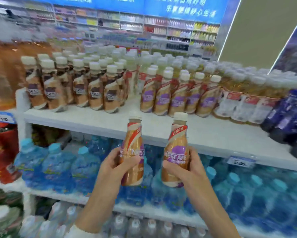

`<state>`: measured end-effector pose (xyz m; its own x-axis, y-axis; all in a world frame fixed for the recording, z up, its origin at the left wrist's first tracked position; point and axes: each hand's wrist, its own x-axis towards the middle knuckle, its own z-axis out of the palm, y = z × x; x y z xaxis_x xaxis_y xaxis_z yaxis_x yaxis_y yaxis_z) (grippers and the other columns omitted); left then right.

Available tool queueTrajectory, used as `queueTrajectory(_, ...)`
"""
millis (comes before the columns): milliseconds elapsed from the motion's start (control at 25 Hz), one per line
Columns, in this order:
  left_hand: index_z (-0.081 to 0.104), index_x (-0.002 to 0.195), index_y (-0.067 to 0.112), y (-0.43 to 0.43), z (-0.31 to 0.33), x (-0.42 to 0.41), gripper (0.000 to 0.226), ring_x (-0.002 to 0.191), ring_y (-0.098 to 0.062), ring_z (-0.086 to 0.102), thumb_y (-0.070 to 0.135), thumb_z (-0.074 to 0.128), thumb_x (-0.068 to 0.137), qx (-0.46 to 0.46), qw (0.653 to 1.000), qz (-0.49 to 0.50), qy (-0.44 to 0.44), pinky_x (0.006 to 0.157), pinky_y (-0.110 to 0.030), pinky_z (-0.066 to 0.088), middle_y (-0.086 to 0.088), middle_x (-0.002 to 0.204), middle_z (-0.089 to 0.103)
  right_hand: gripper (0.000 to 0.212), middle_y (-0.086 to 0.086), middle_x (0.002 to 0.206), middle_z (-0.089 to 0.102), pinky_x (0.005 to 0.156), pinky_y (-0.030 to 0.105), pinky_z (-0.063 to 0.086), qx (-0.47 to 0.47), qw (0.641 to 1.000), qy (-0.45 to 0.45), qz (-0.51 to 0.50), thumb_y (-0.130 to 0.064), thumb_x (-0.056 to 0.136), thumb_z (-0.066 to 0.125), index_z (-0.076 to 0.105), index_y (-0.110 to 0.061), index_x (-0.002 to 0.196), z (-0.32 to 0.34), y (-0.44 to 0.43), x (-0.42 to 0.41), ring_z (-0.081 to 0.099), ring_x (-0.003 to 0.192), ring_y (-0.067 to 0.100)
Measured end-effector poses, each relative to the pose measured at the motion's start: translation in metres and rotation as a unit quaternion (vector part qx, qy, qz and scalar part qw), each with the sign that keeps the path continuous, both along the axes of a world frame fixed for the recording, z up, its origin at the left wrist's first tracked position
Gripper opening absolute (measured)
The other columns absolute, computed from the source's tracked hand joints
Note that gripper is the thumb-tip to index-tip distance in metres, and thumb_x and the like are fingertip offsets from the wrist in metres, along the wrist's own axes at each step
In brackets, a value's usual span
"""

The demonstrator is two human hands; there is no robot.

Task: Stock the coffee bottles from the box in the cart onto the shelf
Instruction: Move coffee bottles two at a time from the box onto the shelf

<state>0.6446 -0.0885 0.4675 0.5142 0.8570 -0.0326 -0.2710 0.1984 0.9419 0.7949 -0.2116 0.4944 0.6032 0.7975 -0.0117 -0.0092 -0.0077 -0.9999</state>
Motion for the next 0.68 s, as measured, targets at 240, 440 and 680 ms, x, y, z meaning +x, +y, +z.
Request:
queueTrajectory(240,0.063,0.113,0.017,0.002,0.055,0.109,0.046,0.091,-0.018,0.071,0.022,0.081,0.071,0.108,0.994,-0.003,-0.016,0.075,-0.031,0.056,-0.002,0.099,0.075,0.048,-0.003,0.1,0.069,0.064,0.025,0.055,0.044,0.995,-0.082,-0.045,-0.017,0.081,0.081,0.05,-0.03,0.114,0.041,-0.005,0.101,0.068,0.078,0.004)
queueTrajectory(440,0.046,0.128,0.024,0.023,0.063,0.163,0.055,0.102,0.0,0.066,0.019,0.078,0.084,0.224,0.973,-0.023,0.051,0.081,-0.019,0.054,0.007,0.117,0.066,0.064,-0.008,0.116,0.06,0.067,0.015,0.055,0.041,0.991,-0.126,-0.028,-0.016,0.085,0.079,0.035,-0.027,0.13,0.049,0.019,0.143,0.065,0.088,-0.004)
queueTrajectory(680,0.032,0.131,0.034,0.029,0.043,0.181,0.066,0.11,0.01,0.055,0.02,0.078,0.086,0.256,0.96,-0.04,0.103,0.094,-0.017,0.047,0.022,0.122,0.052,0.07,-0.008,0.12,0.059,0.071,0.01,0.052,0.021,0.991,-0.129,-0.024,-0.012,0.085,0.078,0.031,-0.027,0.134,0.03,0.03,0.156,0.064,0.09,-0.012)
